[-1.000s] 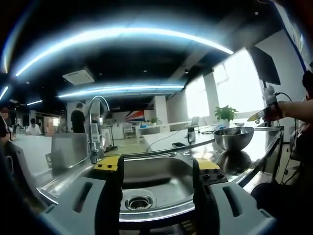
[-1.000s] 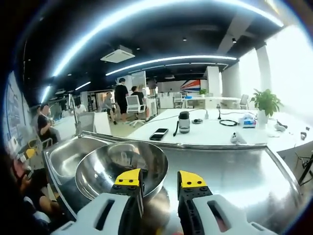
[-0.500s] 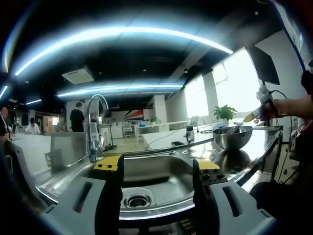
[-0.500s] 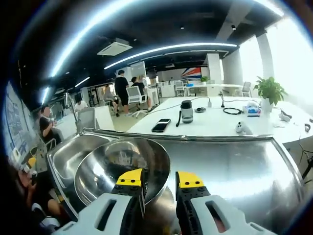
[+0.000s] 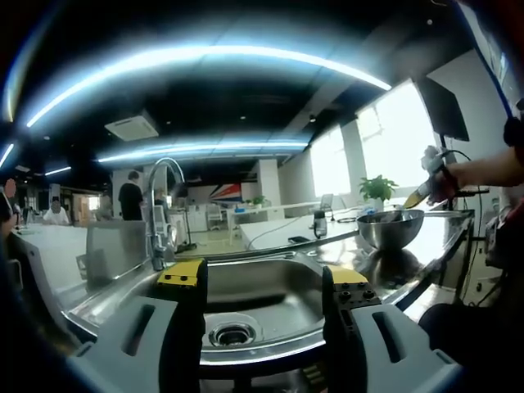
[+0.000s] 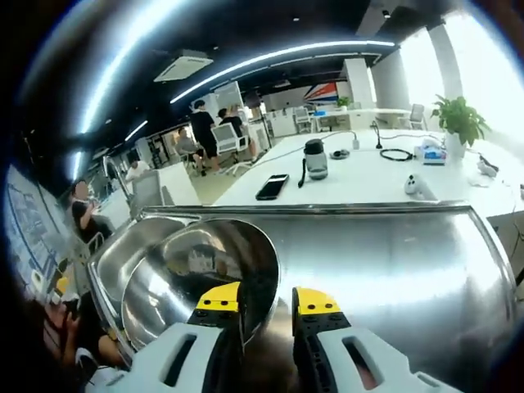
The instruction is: Pick up bowl with dirty water move over sink pour dirty water into sink return bowl to place
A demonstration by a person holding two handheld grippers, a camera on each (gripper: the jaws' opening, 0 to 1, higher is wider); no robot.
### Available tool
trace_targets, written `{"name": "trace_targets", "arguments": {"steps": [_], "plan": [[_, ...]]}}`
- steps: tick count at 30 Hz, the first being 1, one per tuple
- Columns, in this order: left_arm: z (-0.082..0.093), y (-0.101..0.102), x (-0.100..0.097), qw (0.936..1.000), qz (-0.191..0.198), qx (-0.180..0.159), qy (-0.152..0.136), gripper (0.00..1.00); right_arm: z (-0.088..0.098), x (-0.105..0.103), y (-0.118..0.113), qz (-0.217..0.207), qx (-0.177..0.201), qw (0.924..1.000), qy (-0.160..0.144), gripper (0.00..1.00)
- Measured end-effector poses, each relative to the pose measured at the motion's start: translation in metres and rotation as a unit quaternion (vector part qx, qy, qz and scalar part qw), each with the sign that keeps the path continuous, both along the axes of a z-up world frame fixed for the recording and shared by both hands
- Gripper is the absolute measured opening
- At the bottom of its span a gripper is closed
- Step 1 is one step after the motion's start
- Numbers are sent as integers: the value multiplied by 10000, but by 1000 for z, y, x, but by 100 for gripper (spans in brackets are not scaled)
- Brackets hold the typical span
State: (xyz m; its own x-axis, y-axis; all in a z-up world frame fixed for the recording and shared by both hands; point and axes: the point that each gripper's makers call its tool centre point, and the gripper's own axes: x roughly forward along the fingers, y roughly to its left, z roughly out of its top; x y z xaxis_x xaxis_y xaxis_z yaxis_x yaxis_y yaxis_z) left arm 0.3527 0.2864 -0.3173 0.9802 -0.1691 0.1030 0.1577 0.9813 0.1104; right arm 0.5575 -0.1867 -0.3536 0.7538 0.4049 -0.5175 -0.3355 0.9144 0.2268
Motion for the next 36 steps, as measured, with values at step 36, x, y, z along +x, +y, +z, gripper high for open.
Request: {"name": "trace_targets", "arguments": {"steps": [36], "plan": [[-12, 13, -14, 9998, 152, 146, 29, 56, -42, 16, 10, -21, -614, 9906, 1222, 6]]}}
